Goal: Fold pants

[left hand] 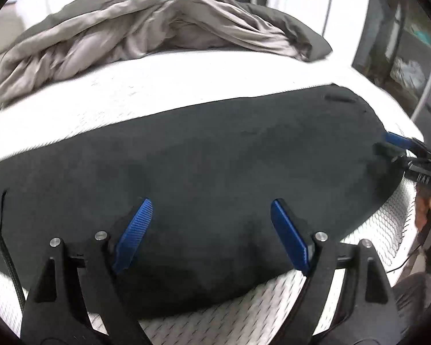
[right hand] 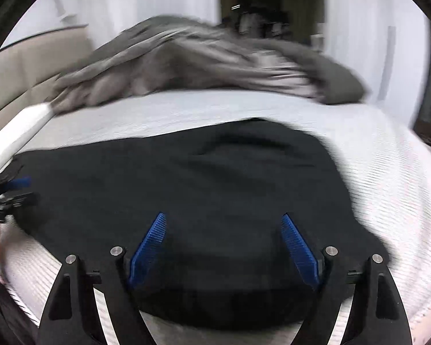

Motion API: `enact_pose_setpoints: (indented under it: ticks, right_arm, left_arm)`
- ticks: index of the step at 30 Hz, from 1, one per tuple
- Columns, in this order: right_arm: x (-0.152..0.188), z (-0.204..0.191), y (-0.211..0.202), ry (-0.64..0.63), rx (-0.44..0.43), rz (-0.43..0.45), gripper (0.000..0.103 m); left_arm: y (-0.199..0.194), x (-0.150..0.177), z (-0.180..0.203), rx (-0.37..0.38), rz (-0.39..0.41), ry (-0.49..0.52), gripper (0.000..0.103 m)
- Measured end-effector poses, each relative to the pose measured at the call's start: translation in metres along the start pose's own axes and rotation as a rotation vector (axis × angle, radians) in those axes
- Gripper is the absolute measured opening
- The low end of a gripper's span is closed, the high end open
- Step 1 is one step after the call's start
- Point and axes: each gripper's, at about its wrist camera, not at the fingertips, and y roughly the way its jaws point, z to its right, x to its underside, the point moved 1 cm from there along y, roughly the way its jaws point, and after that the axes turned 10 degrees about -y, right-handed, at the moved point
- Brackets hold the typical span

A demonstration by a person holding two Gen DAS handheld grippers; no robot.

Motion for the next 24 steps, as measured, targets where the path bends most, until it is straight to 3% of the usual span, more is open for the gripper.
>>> enact_pose_setpoints:
  ticks: [2, 4, 8, 12, 13, 16, 17, 20, 24]
  right_arm:
    - [-0.009, -0.04, 0.032, -0.084, -0.073, -0.078, 0.085]
    - [-0.011, -0.064, 0.056, -0.187, -0.05, -0.135, 0.085]
    - [-0.006, -0.054, 0.052, -0.251, -0.017, -0.122, 0.085]
    - [0.024, 0.034, 0.037, -0.164, 0.299, -0.14, 0.086]
    - [0.033, 0.053, 0.032, -0.102, 0.313, -0.139, 0.086]
    - [0.041, 0.087, 0.021, 0.052, 0.234, -0.101, 0.089]
    - [0.039, 0.085, 0.015, 0.055, 0.245, -0.092, 0.089]
    - [0.026, 0.065, 0.004, 0.035, 0.238, -0.065, 0.089]
    - [-0.017, 0.013, 0.021, -0.012, 0.104, -0.032, 0.089]
  left_arm:
    - [0.017, -0.002, 0.011, -0.031, -0.031, 0.042, 0.083]
    - [0.041, 0.002, 0.01, -0.089, -0.099, 0.062, 0.083]
    - [0.044, 0.004, -0.013, -0.052, -0.122, -0.015, 0.085]
    - [0.03, 0.013, -0.048, -0.091, -0.104, -0.056, 0.086]
    - [0.026, 0.015, -0.055, -0.09, -0.1, -0.074, 0.086]
    - [0.015, 0.015, -0.061, -0.123, -0.076, -0.101, 0.086]
    - [0.011, 0.015, -0.061, -0.142, -0.063, -0.105, 0.084]
    - [-0.002, 0.002, -0.049, -0.123, 0.0, -0.122, 0.084]
    - [0.004, -0.027, -0.019, -0.121, -0.01, -0.069, 0.084]
